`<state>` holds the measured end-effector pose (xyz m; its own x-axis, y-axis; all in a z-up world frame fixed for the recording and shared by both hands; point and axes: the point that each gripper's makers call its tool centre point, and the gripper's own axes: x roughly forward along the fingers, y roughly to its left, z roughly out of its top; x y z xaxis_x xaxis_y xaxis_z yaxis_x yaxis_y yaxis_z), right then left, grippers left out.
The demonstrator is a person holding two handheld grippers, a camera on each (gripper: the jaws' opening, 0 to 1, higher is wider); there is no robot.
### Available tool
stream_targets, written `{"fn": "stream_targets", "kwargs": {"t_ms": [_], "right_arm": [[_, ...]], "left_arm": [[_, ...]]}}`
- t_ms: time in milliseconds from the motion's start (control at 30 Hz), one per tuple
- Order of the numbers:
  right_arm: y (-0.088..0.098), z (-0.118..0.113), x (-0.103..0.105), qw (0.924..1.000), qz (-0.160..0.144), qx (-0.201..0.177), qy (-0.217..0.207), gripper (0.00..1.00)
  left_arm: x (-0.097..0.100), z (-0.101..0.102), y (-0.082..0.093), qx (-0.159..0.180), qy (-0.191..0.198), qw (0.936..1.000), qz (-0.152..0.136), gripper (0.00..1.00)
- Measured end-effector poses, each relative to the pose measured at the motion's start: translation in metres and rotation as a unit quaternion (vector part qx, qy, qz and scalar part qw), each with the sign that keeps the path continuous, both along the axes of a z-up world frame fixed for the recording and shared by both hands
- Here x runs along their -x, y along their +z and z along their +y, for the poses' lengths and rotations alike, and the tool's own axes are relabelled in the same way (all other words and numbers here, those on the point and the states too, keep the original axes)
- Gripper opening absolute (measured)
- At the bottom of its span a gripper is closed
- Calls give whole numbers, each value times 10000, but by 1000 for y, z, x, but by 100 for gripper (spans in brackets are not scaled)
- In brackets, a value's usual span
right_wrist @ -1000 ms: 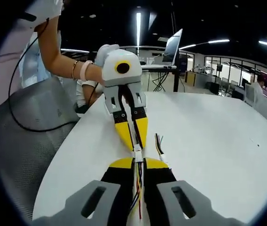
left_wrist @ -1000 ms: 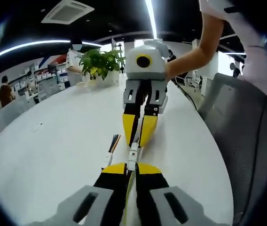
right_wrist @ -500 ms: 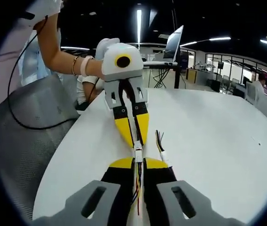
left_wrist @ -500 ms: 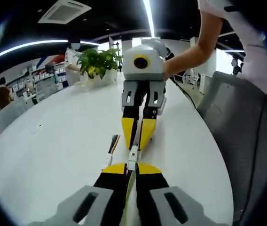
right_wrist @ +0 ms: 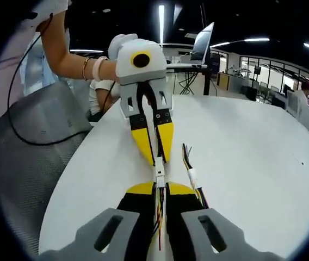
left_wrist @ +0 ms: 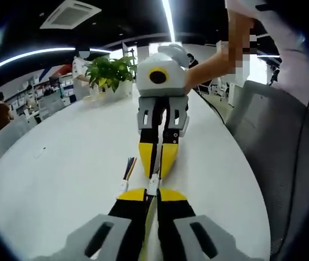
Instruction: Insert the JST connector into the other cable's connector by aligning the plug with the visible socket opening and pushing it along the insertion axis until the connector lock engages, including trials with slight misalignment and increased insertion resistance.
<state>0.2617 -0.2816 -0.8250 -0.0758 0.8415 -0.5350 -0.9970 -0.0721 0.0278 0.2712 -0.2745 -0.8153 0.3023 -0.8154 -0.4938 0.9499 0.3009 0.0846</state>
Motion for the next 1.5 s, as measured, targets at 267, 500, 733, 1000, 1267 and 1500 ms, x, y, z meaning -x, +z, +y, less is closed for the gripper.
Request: {"fn": "stream_targets", "kwargs": {"t_ms": [267, 500, 733, 1000, 1267, 1500], "right_arm": [[1, 1, 0, 10000, -38, -18, 47, 3], [3, 1, -1, 9999, -55, -64, 57, 2], [7, 1, -1, 9999, -37, -133, 18, 2], [6, 2, 0, 9999, -32, -128, 42, 2], [4, 1, -3, 9999, -13, -125, 16, 2], [2, 3, -5, 9999, -48, -112, 15, 2]], "left_arm": [[-1, 0, 0, 26, -8, 10000, -13, 0], [-2, 0, 1, 77, 2, 10000, -14, 0], [-2, 1, 0, 91, 73, 9999, -8, 0], [-2, 1, -1, 84, 60, 9999, 18, 0], [-2, -1, -1, 34, 40, 10000, -6, 0], [-4, 0, -2, 12, 27, 10000, 19, 0]]}}
